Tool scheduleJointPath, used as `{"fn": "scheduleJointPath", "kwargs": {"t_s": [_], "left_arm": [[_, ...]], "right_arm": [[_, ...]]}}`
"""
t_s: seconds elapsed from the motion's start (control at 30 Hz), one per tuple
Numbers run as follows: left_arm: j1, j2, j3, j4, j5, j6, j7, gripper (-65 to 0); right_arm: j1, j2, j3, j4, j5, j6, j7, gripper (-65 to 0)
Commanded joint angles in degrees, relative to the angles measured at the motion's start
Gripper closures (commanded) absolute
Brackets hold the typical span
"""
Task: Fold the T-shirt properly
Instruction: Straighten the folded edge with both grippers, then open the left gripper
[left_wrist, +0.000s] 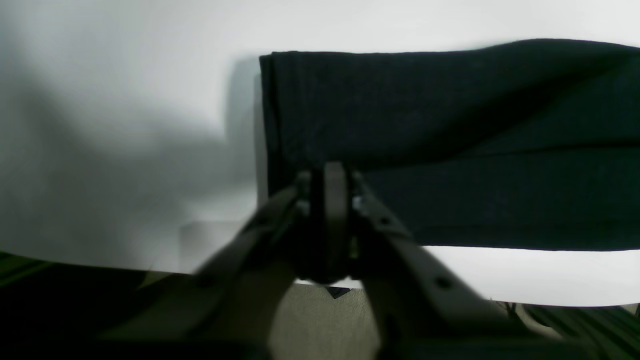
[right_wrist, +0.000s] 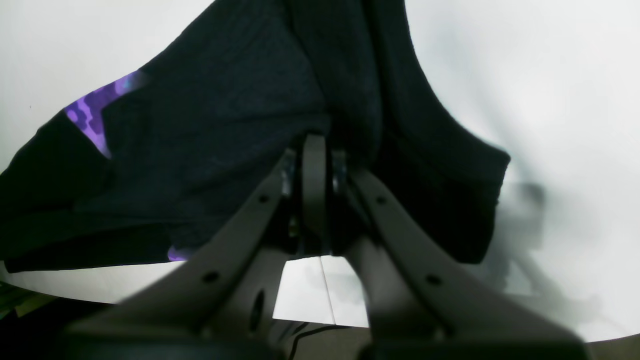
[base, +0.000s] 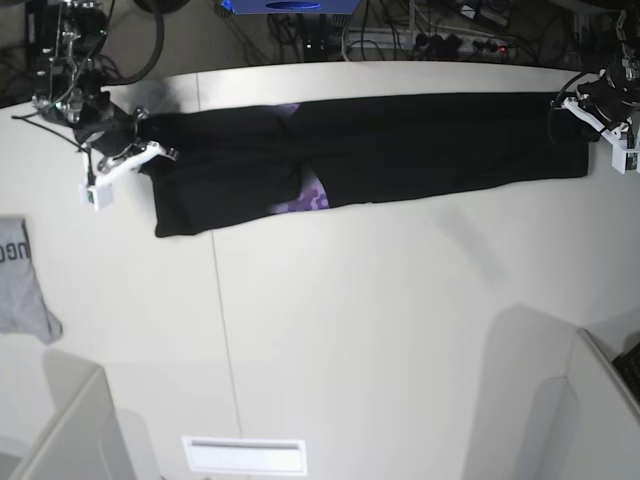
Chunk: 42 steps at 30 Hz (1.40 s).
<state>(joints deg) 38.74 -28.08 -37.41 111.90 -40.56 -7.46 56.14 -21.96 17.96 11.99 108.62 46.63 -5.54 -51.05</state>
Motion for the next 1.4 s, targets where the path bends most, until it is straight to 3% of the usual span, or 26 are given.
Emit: {"fn": "scheduleJointPath", "kwargs": {"t_s": [0.0, 0.1, 0.23, 0.3, 0.4, 0.5, 0.53, 0.63, 0.67, 0.7, 0.8, 0.93, 1.17, 1.37], "left_arm": [[0.25, -0.80, -0.79, 0.67, 0.25, 0.30, -0.80, -15.5], [0.34, -0.80, -1.41, 0.67, 0.25, 0.30, -0.80, -31.6], [1.21, -0.72, -4.66, 0.76, 0.16, 0.30, -0.89, -50.8], [1.21, -0.72, -5.89, 0.85, -0.02, 0.30, -1.06, -54.0], [0.95, 0.60, -7.65, 0.94, -0.10, 0.30, -1.15, -53.6], [0.86, 2.01, -8.88, 1.03, -0.10, 0.30, -1.15, -45.9], [0.78, 2.27, -8.88, 0.94, -0.10, 0.30, -1.24, -39.8], [-1.07, 3.06, -8.44, 0.67, -0.10, 0.30, -1.15, -15.5], [-2.04, 3.86, -8.35, 0.59, 0.16, 0.30, -0.97, -4.3], [-2.92, 4.73, -8.35, 0.59, 0.16, 0.30, -0.89, 0.0], [-5.38, 6.05, -7.47, 0.50, 0.16, 0.30, -0.89, 0.0], [-8.90, 5.70, -0.44, -2.67, 0.78, 0.48, -0.89, 0.0], [-15.22, 8.25, 5.98, -11.46, 15.11, 0.48, -1.24, 0.0], [-20.06, 8.78, 10.29, -18.31, 17.83, 0.48, -1.33, 0.0]], "right_arm": [[0.11, 0.73, 0.36, 0.79, 0.18, 0.31, 0.81, -3.9], [0.11, 0.73, 0.71, 0.79, 0.18, 0.31, 0.81, -14.9], [0.02, 0.81, 0.89, 0.79, 0.09, 0.13, 0.81, -15.3], [-0.15, 0.99, 0.98, 0.79, 0.09, 0.05, 1.16, -15.3], [-1.12, 0.73, 2.65, 1.32, 0.01, -0.04, 4.06, -14.4], [-2.44, 0.73, 3.88, 1.49, 0.01, -0.04, 8.81, -5.4], [-3.14, 0.73, 4.41, 1.58, 0.09, 0.13, 10.56, -0.5], [-4.73, 0.73, 4.23, 2.55, 0.09, 0.40, 13.90, 0.0], [-4.99, 0.73, 3.18, 3.25, 0.18, 0.66, 14.52, 0.0], [-4.90, 0.73, 1.15, 3.69, 0.18, 1.54, 14.96, 0.0], [-1.12, 1.34, -4.91, 2.99, 0.01, 5.15, 14.52, 0.0], [7.49, 1.78, -9.48, -4.93, 0.01, 5.41, 10.39, 0.0], [14.61, 2.13, -9.57, -17.67, 0.01, 5.41, 10.65, 0.0], [16.99, 2.84, -7.46, -28.66, -3.51, 5.67, 14.34, 0.0]]}}
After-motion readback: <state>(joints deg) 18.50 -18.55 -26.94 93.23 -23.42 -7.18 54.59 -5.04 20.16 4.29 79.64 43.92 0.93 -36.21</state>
